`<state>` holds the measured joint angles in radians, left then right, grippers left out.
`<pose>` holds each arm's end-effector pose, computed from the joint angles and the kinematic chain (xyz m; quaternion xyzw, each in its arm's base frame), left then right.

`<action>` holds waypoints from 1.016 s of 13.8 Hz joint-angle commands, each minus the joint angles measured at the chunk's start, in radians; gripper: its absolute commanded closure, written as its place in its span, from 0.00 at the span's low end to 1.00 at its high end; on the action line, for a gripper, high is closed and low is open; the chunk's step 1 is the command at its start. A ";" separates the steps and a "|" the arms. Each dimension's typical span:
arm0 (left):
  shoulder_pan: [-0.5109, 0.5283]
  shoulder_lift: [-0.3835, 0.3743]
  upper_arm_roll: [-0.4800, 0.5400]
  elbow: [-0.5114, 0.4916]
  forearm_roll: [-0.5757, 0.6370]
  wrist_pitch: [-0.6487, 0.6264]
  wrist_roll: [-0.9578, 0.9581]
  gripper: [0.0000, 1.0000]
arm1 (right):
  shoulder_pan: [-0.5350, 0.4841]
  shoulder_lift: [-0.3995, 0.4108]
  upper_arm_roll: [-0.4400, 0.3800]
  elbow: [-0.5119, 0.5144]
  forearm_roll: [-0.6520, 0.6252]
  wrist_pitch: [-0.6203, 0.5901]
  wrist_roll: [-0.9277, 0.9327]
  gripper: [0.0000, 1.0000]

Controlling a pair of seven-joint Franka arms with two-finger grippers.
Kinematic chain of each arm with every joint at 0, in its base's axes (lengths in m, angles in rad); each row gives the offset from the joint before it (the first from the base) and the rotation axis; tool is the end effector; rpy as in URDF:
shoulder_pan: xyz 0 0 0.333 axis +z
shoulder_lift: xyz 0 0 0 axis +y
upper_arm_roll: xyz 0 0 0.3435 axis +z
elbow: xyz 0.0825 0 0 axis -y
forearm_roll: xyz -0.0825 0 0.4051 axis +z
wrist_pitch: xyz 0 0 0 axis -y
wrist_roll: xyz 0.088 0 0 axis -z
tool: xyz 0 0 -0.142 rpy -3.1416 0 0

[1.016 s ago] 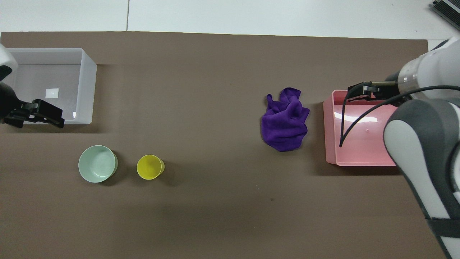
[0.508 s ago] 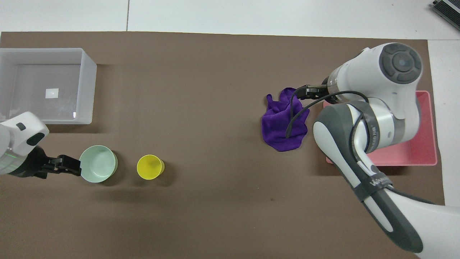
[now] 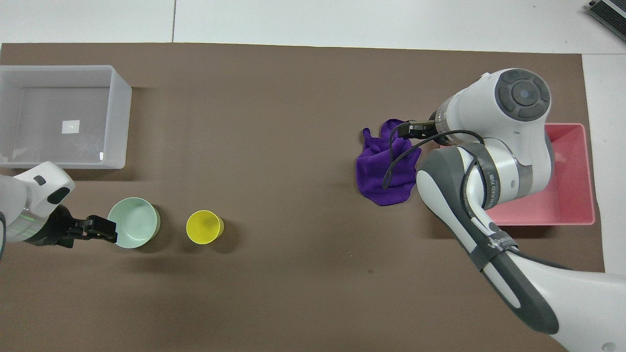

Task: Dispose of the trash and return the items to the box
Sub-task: 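Grasp the purple cloth with the right gripper while the left gripper grasps the bowl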

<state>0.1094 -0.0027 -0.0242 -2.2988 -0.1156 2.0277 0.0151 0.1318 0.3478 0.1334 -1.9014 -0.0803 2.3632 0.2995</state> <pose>0.4861 0.0313 0.3099 0.9876 0.0668 -0.1310 0.0546 0.6441 0.1676 0.3086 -0.9982 -0.0045 -0.0586 0.0093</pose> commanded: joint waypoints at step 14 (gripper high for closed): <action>0.049 0.061 -0.002 0.321 -0.081 -0.347 0.003 1.00 | 0.002 -0.154 -0.003 0.008 -0.021 -0.116 0.044 1.00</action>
<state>0.1274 0.0360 -0.0224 -2.0971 -0.1652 1.8017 0.0144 0.1427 0.2617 0.1211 -1.8947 -0.0815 2.3191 0.3084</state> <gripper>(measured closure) 0.965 0.956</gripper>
